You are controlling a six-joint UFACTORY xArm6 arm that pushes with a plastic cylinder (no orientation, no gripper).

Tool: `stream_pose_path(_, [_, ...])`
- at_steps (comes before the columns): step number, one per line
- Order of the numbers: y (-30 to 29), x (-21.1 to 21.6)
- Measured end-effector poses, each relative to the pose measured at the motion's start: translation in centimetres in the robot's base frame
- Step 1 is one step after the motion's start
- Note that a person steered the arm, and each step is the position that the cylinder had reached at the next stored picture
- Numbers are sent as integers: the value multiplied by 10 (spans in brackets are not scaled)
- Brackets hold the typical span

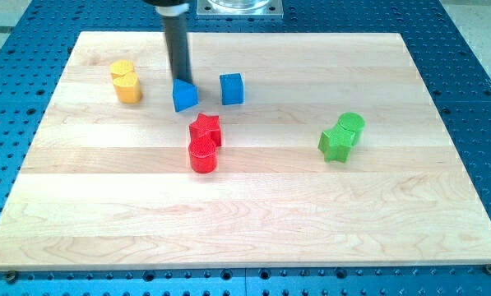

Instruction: Move the triangle left to the cube

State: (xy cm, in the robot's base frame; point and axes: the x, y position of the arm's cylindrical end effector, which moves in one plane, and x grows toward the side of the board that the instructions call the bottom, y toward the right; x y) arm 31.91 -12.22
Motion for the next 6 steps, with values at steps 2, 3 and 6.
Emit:
stream_pose_path(2, [-19, 45])
stream_pose_path(3, [-7, 54])
stream_pose_path(6, [-36, 93])
